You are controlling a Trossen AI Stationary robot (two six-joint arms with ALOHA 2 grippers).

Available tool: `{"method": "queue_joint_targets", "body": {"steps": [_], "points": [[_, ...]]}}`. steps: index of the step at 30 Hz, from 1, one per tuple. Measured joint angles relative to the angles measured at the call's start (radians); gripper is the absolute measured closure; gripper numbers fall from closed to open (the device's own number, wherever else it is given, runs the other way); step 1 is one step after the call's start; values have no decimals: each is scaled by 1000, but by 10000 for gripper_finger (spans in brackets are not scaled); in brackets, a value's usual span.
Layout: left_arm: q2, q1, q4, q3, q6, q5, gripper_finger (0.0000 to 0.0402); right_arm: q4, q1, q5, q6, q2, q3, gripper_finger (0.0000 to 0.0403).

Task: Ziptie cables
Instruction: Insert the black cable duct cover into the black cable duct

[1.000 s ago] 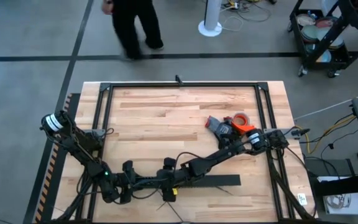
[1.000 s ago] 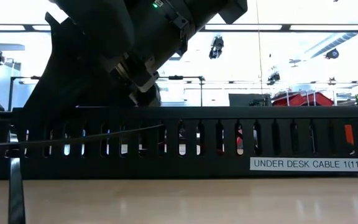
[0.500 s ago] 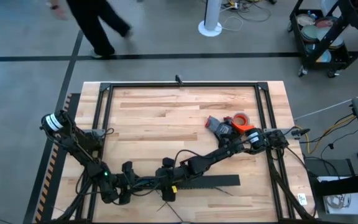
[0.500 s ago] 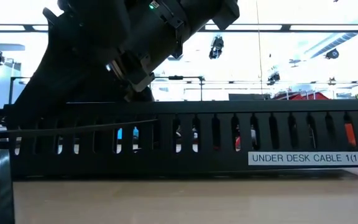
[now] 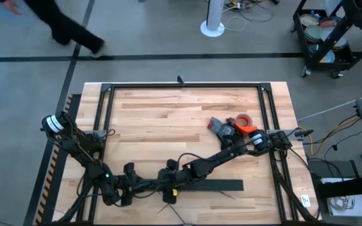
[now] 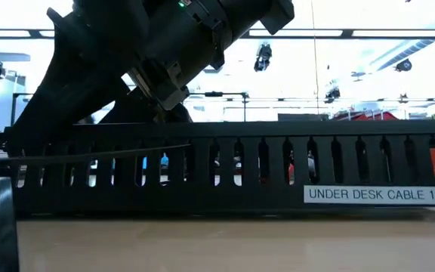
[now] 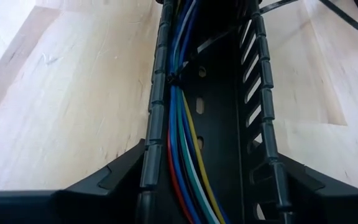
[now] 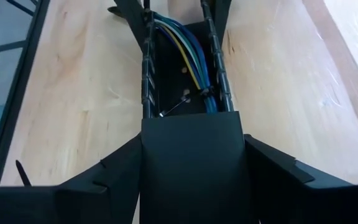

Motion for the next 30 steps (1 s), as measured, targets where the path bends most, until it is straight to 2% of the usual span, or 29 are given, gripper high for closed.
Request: {"method": "queue_joint_targets", "body": {"steps": [5, 14, 21, 30], "points": [[0, 1, -5, 1, -1, -11, 175, -18, 6, 15, 6, -3, 2, 185], [-1, 1, -10, 0, 0, -5, 175, 95, 3, -60, -63, 28, -3, 185], [-2, 5, -12, 1, -7, -11, 175, 99, 3, -126, -97, 29, -3, 177], [-16, 7, -19, 2, -11, -19, 175, 77, 6, -150, -99, 29, 0, 181]]}}
